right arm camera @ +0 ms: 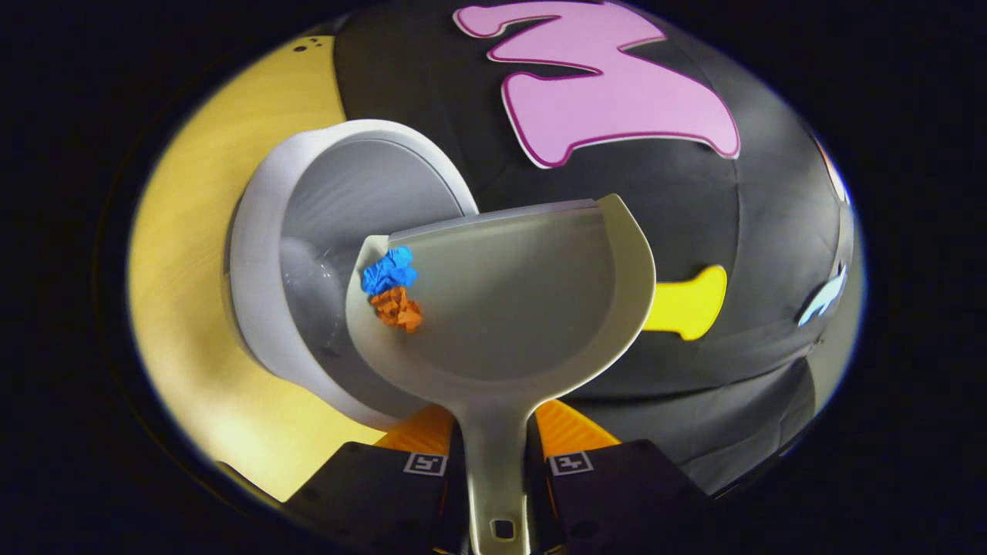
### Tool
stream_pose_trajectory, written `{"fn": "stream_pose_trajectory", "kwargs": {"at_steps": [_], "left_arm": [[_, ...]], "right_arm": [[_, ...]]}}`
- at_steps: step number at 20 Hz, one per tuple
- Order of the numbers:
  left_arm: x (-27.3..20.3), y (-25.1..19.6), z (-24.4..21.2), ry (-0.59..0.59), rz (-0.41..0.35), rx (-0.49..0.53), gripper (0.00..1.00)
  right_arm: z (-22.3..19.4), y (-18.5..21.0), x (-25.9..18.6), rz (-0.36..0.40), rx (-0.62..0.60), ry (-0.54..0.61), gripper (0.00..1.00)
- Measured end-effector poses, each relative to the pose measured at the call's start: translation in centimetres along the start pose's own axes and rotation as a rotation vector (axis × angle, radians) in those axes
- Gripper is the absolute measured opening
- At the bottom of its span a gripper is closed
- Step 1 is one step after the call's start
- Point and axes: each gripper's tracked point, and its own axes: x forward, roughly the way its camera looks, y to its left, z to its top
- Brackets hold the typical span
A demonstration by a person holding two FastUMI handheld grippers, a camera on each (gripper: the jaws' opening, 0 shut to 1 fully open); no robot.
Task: Pick up the small broom and dustpan from the desktop, sweep the trash into the dustpan with the broom, and then empty the trash into the garbage bin.
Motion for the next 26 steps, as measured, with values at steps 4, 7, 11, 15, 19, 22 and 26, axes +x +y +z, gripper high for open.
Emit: {"fn": "stream_pose_trajectory", "kwargs": {"at_steps": [4,7,11,15,19,22,26], "left_arm": [[0.4,-1.0,0.5,0.008,-0.012,0.017,0.25],[0.7,-1.9,0.7,0.016,-0.02,0.047,0.25],[0.9,-2.9,0.9,0.019,-0.03,0.068,0.25],[0.8,-3.4,1.0,0.018,-0.034,0.085,0.25],[0.4,-3.7,1.5,-0.017,-0.033,0.07,0.24],[0.4,-4.1,1.6,-0.025,-0.053,0.041,0.25],[0.0,-4.5,1.6,-0.045,-0.058,0.031,0.25]], "right_arm": [[0.9,-0.1,-0.8,-0.05,-0.074,-0.036,0.36],[0.8,-0.1,-0.7,-0.051,-0.084,-0.024,0.33],[0.6,0.0,-0.8,-0.024,-0.022,0.0,0.33],[0.3,0.6,-0.7,0.065,0.23,0.067,0.33],[1.0,1.7,-1.1,0.163,0.524,0.13,0.33],[1.1,1.7,-1.2,0.228,0.721,0.158,0.33],[2.5,0.2,-1.4,0.266,0.994,0.145,0.33]]}}
